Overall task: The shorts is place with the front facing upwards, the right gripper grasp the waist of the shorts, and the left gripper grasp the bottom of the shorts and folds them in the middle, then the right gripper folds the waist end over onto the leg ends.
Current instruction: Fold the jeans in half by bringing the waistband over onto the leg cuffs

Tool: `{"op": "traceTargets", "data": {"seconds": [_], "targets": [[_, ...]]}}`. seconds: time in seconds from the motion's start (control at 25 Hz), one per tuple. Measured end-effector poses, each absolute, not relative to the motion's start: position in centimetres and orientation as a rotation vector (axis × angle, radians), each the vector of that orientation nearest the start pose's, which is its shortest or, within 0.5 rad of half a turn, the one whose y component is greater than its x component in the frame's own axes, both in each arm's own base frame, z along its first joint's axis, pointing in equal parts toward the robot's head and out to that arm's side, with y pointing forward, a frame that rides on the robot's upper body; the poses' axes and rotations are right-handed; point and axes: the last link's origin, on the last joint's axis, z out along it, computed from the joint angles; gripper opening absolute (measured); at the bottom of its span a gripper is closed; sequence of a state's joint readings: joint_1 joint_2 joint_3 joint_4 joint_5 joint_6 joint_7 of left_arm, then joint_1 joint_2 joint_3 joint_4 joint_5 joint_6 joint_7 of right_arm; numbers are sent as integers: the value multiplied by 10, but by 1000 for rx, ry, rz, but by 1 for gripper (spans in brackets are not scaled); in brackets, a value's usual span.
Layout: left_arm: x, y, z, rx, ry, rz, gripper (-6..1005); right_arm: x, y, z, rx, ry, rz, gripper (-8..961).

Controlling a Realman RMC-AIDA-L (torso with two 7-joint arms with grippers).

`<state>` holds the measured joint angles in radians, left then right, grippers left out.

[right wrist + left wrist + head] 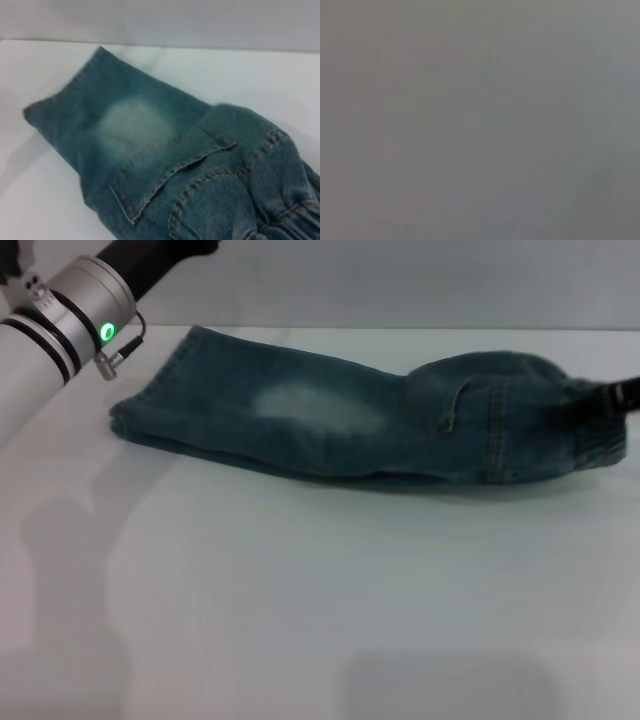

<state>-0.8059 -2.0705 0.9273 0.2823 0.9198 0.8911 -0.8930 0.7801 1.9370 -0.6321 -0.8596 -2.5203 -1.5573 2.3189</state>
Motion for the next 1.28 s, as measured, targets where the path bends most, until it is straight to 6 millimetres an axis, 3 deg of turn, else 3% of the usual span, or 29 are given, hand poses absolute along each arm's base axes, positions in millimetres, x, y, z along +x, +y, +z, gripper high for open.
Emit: {"op": "traceTargets", "data": {"seconds": [0.24, 0.56, 1.28], "targets": [[-202, 453, -8, -2008, -599, -910, 770, 217, 407, 114, -2462, 1330, 98, 82], [-203, 439, -30, -2130, -572, -850, 770, 186, 415, 127, -2537, 1274, 66, 81], [-205, 412, -71, -2361, -572, -714, 770, 136, 421, 128, -2663, 1244, 77, 81]]}}
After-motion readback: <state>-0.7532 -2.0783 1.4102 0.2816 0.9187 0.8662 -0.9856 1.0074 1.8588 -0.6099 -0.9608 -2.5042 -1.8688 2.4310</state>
